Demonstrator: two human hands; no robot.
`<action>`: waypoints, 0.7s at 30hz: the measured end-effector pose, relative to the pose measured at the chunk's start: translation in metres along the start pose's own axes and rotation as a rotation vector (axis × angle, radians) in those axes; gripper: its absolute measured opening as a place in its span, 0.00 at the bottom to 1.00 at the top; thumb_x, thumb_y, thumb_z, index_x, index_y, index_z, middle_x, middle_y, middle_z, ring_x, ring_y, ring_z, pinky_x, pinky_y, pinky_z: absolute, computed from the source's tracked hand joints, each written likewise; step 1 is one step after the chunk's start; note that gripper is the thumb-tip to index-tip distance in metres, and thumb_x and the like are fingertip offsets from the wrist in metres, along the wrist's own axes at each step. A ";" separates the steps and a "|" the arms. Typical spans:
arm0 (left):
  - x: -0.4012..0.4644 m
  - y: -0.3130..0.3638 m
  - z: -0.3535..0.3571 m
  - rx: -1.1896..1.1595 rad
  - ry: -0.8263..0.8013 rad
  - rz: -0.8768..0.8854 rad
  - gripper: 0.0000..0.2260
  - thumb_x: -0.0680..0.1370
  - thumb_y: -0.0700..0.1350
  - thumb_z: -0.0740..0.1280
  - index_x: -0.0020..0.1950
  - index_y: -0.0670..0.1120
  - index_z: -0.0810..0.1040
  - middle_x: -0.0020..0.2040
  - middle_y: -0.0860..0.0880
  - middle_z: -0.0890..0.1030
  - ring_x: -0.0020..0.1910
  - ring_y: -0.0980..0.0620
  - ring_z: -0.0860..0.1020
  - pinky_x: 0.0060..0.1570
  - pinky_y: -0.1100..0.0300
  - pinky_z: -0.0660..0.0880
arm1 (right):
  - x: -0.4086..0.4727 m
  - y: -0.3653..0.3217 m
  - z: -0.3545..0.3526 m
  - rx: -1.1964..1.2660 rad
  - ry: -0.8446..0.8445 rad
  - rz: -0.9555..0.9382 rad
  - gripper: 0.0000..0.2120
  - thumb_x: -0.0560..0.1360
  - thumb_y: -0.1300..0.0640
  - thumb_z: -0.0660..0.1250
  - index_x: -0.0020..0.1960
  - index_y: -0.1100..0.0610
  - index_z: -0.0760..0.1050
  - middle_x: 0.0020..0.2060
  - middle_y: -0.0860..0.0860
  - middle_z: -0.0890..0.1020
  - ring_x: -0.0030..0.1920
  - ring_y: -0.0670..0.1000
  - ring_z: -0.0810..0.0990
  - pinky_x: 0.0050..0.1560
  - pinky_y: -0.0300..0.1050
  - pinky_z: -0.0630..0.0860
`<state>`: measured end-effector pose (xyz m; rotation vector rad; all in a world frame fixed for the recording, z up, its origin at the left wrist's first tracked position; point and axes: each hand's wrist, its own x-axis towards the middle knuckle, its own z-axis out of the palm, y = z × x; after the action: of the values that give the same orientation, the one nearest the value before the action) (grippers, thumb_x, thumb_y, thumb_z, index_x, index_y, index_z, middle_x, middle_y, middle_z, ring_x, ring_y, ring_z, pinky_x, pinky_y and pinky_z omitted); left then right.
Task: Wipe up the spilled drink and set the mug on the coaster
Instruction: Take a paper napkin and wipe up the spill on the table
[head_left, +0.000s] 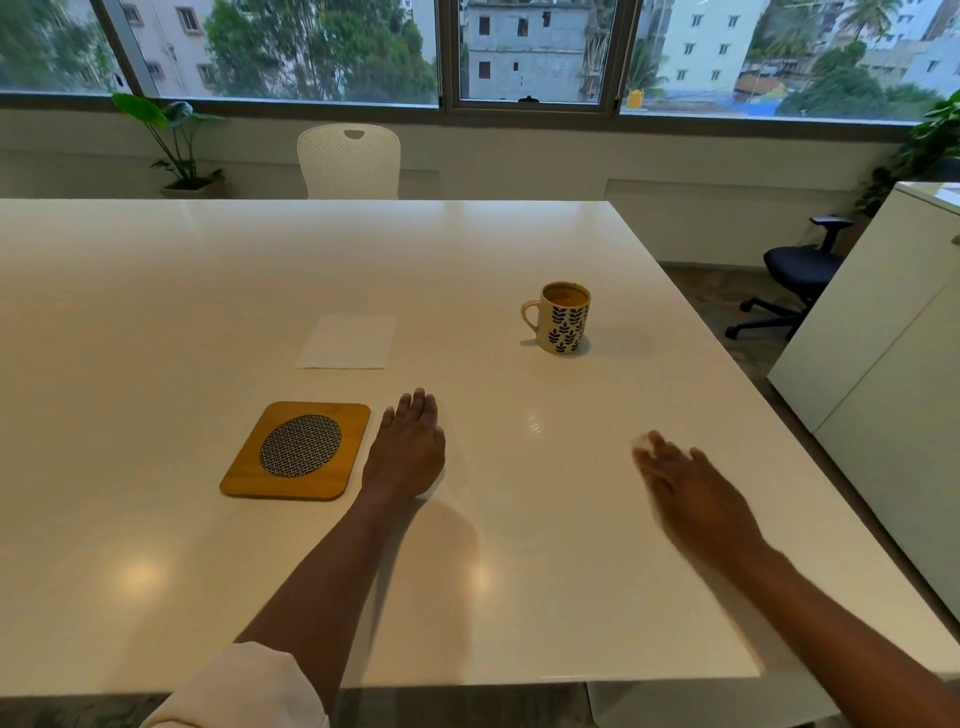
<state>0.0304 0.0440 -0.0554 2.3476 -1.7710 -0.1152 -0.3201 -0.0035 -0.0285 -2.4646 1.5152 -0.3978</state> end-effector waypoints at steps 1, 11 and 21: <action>0.000 0.000 0.000 0.000 0.002 0.001 0.25 0.83 0.46 0.48 0.80 0.42 0.50 0.81 0.44 0.51 0.80 0.47 0.50 0.78 0.49 0.48 | 0.009 0.006 -0.003 0.008 -0.015 0.033 0.19 0.83 0.55 0.54 0.72 0.49 0.69 0.75 0.48 0.66 0.75 0.49 0.63 0.76 0.49 0.54; -0.002 0.002 -0.002 0.024 0.000 -0.011 0.24 0.83 0.45 0.47 0.80 0.42 0.50 0.81 0.44 0.50 0.80 0.47 0.49 0.78 0.50 0.47 | 0.094 -0.032 0.018 -0.282 -0.156 0.033 0.22 0.83 0.54 0.51 0.73 0.65 0.63 0.75 0.69 0.57 0.76 0.67 0.55 0.74 0.63 0.58; -0.001 -0.001 -0.003 -0.188 -0.003 -0.019 0.41 0.75 0.67 0.32 0.80 0.44 0.52 0.81 0.46 0.52 0.80 0.50 0.48 0.78 0.52 0.44 | 0.073 -0.178 0.078 -0.025 -0.253 -0.334 0.28 0.84 0.47 0.46 0.80 0.58 0.47 0.79 0.59 0.46 0.79 0.57 0.46 0.79 0.52 0.46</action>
<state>0.0321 0.0458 -0.0527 2.2322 -1.6599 -0.2755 -0.1129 0.0135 -0.0355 -2.6701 1.0195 -0.1126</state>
